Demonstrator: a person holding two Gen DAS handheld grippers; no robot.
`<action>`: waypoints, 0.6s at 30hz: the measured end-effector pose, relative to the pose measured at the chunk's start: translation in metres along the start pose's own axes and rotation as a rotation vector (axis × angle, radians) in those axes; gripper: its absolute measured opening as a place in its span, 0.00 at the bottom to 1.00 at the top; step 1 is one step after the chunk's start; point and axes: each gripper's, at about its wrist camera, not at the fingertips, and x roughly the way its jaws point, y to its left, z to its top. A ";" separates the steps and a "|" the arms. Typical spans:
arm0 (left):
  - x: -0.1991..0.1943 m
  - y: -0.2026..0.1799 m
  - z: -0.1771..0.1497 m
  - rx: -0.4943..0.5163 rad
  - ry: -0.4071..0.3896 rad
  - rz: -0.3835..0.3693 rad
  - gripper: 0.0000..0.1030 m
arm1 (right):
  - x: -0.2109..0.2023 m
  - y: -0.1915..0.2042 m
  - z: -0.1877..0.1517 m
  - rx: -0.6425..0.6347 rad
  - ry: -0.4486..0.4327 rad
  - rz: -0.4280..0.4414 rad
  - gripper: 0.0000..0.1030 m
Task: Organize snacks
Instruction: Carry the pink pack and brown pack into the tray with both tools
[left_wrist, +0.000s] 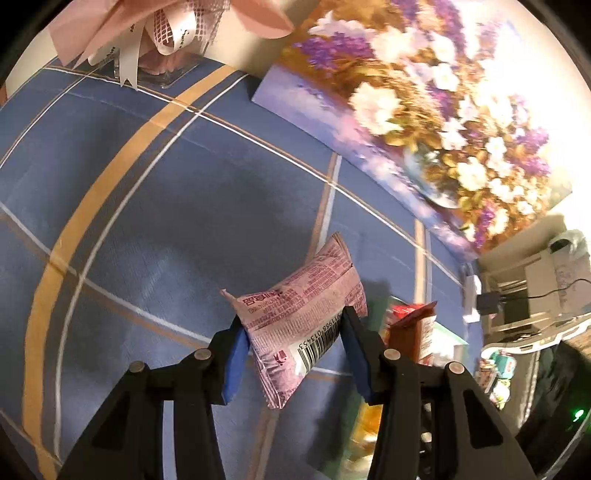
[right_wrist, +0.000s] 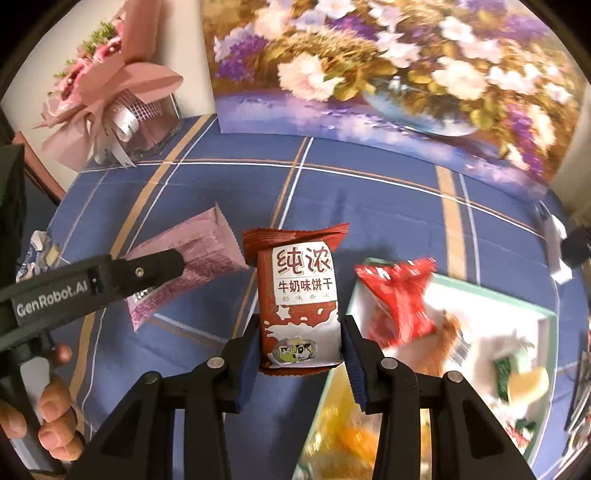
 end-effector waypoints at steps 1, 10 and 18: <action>-0.003 -0.004 -0.005 -0.005 -0.006 -0.006 0.48 | -0.006 -0.005 -0.006 0.016 -0.005 -0.004 0.42; 0.002 -0.060 -0.055 0.014 -0.006 -0.095 0.48 | -0.041 -0.065 -0.053 0.201 -0.023 -0.061 0.42; 0.024 -0.099 -0.099 0.026 0.033 -0.146 0.48 | -0.078 -0.126 -0.080 0.326 -0.083 -0.071 0.37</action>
